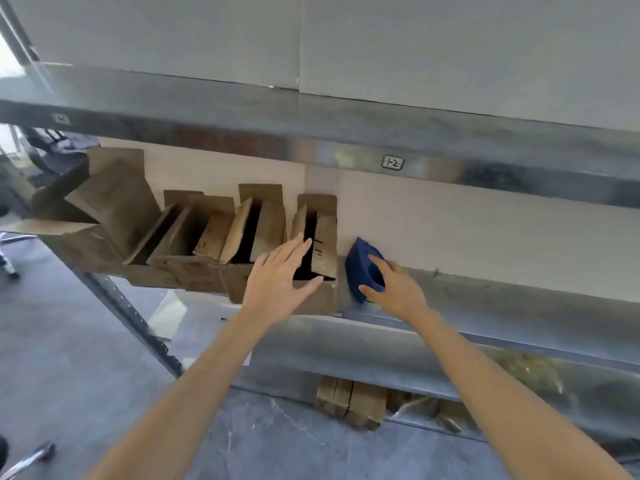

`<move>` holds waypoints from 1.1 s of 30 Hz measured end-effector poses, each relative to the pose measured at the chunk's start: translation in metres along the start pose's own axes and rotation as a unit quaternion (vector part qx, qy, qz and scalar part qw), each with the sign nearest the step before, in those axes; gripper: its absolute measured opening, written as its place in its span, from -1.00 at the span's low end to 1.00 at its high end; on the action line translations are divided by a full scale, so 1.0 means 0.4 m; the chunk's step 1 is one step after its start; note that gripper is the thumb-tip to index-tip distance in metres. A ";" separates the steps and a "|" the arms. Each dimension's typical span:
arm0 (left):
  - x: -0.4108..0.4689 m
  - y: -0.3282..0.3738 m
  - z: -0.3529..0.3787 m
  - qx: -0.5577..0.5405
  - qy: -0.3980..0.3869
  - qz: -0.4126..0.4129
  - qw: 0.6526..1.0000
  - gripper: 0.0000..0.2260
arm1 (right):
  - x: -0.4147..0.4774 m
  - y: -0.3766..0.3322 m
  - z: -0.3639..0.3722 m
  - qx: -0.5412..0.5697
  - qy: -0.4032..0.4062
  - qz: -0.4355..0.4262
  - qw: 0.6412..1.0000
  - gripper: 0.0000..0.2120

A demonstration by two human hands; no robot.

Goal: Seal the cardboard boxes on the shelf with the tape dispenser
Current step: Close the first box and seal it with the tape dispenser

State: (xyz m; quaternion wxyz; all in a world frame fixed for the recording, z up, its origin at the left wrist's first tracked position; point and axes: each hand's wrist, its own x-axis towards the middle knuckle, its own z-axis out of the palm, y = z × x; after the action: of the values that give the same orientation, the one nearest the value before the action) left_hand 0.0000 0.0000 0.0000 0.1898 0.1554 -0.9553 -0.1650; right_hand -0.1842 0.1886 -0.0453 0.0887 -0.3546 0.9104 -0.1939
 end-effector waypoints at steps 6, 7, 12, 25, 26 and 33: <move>0.055 -0.012 0.025 0.017 -0.002 -0.025 1.000 -0.33 | 0.054 0.020 0.070 -0.034 -0.029 0.040 0.998 -0.32; 0.059 -0.013 0.030 0.022 -0.005 -0.021 1.000 -0.32 | 0.062 0.024 0.079 -0.045 -0.029 0.036 0.998 -0.32; 0.077 -0.012 0.042 0.022 0.001 -0.002 1.000 -0.39 | 0.091 0.040 0.118 -0.072 -0.035 0.019 0.997 -0.33; 0.105 -0.034 0.055 0.034 -0.007 0.006 0.999 -0.35 | 0.119 0.072 0.170 -0.082 -0.012 -0.013 0.996 -0.47; 0.109 -0.034 0.057 0.035 -0.009 0.009 0.999 -0.35 | 0.117 0.075 0.168 -0.081 -0.010 -0.012 0.997 -0.48; 0.133 -0.024 0.066 0.041 -0.009 0.030 0.999 -0.31 | 0.073 0.166 0.125 -0.085 0.001 0.029 0.996 -0.49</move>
State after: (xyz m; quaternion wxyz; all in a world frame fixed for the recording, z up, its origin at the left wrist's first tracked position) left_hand -0.0556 -0.0208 -0.0102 0.1793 0.1331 -0.9672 -0.1209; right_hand -0.2313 0.1989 -0.1192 0.0624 -0.3337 0.9338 -0.1132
